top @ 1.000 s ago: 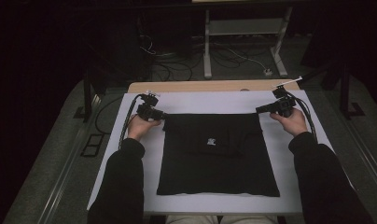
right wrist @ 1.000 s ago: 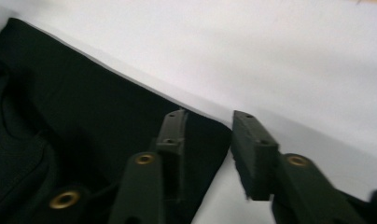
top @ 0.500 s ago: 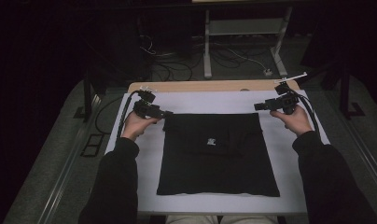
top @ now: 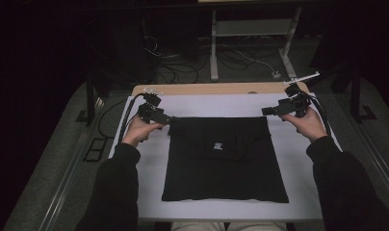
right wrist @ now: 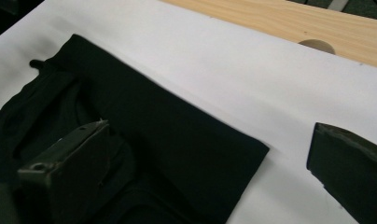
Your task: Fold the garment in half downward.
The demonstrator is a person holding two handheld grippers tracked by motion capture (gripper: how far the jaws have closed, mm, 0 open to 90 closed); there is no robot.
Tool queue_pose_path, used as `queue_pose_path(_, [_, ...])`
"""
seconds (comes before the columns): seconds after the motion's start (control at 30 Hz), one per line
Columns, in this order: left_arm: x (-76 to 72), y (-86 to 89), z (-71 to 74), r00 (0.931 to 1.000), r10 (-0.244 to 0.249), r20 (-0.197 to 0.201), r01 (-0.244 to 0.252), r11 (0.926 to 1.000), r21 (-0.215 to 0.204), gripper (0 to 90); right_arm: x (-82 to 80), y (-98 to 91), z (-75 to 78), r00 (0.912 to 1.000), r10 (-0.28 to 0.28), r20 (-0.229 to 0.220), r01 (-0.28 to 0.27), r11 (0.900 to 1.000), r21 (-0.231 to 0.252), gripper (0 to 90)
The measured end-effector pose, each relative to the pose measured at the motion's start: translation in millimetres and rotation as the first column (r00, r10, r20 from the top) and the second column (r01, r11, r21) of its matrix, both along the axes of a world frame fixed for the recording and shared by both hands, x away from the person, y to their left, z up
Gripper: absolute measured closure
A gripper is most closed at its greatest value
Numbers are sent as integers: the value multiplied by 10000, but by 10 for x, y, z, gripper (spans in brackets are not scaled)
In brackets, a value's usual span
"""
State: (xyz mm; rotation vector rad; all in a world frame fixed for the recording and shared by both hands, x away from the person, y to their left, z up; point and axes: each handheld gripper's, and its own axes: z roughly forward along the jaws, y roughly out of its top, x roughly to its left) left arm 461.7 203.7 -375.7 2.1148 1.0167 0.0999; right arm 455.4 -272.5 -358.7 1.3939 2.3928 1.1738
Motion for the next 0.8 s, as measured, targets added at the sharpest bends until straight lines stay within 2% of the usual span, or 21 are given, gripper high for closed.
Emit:
queue_pose_path(0.1, [-36,-36,39,9995,-53,309,43,9995,321,0,-39,36,45,9998,120,178,-118,9999,-125,0])
queue_pose_path(0.2, [-62,-63,67,9991,-223,353,220,9997,112,0,-78,72,75,9992,310,269,-308,9995,-90,0])
queue_pose_path(0.33, [-103,-126,90,9975,-522,475,507,9982,324,0,-116,141,84,9979,593,274,-590,9982,-113,0])
queue_pose_path(0.43, [-123,-166,94,9964,-659,542,646,9976,261,0,-145,204,85,9963,795,314,-793,9968,-102,0])
queue_pose_path(0.63, [-115,-212,69,9955,-875,361,873,9962,68,0,-177,332,60,9925,1175,346,-1171,9931,-110,0])
queue_pose_path(0.8, [-107,-245,21,9944,-1029,253,1027,9947,97,0,-192,406,18,9894,1424,267,-1422,9898,-83,0])
